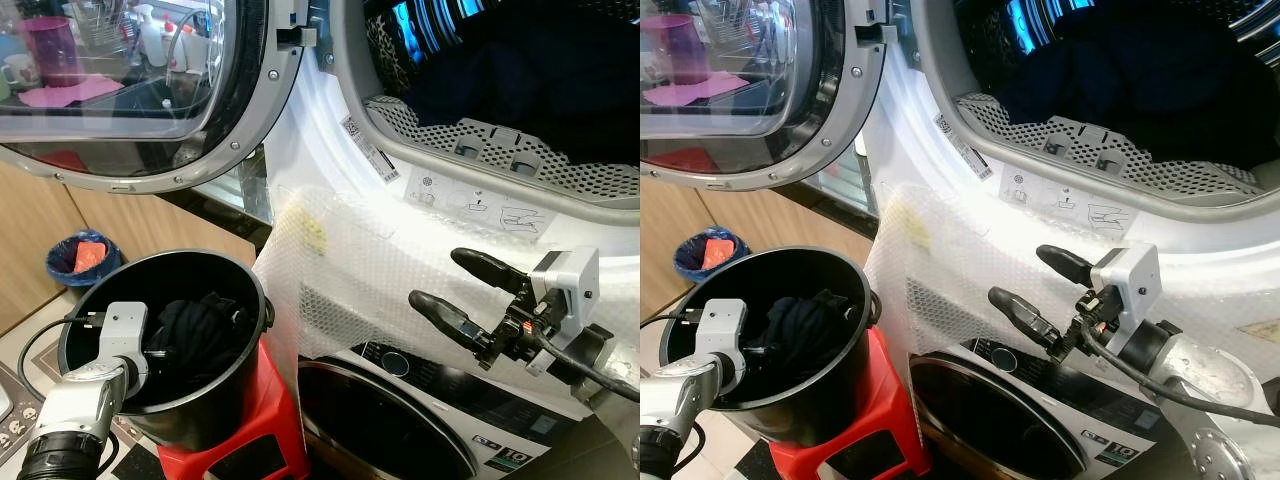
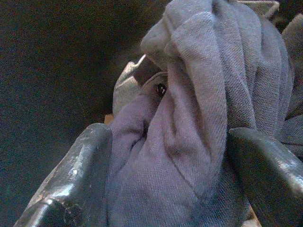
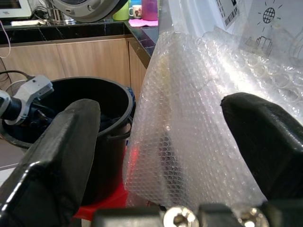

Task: Clothes washing

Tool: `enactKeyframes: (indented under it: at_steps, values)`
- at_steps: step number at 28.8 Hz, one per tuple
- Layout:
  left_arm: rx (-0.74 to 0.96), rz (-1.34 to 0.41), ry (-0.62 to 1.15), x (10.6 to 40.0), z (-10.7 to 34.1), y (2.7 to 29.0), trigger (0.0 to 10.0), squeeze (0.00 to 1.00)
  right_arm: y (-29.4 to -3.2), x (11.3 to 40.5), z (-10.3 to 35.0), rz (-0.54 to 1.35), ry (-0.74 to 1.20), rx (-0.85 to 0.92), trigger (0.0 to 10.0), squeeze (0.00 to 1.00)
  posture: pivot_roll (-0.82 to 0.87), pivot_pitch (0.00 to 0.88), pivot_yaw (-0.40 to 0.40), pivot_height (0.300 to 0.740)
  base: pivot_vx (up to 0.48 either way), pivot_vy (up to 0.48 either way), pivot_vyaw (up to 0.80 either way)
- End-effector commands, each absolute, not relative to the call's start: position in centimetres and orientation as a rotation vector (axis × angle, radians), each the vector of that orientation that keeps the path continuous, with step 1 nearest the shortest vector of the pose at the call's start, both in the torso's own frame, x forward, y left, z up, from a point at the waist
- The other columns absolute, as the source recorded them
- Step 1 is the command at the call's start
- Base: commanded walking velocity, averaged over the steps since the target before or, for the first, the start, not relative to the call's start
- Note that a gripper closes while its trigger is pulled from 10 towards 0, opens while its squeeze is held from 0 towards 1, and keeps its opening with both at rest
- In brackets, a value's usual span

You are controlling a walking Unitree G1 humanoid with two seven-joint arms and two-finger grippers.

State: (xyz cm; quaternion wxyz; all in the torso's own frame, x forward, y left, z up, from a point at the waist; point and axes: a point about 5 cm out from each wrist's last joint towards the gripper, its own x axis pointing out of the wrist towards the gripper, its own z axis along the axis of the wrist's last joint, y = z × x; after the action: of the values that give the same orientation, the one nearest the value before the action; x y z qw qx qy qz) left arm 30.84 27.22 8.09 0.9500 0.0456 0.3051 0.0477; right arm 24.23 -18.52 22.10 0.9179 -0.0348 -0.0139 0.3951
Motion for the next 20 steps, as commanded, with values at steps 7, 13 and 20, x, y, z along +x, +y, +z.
enactKeyframes:
  at_steps: [7,13,20]
  values:
    - [0.162,0.043,0.678,30.5,6.4,28.2,10.0,0.00,-18.8,23.6,23.3,0.811,-0.050,-0.108,10.0,0.00,-0.08,0.178,-0.055,0.740,0.000,0.000,0.00]
    - [0.145,-0.013,0.697,30.0,5.1,28.3,3.1,0.00,-18.7,23.5,24.6,0.817,-0.078,-0.117,10.0,0.00,-0.09,0.186,-0.064,0.740,0.000,0.000,0.00]
    - [0.179,-0.018,0.667,30.1,5.4,28.9,0.0,0.00,-18.5,23.5,25.3,0.826,-0.091,-0.117,10.0,0.00,-0.09,0.195,-0.070,0.740,0.000,0.000,0.00]
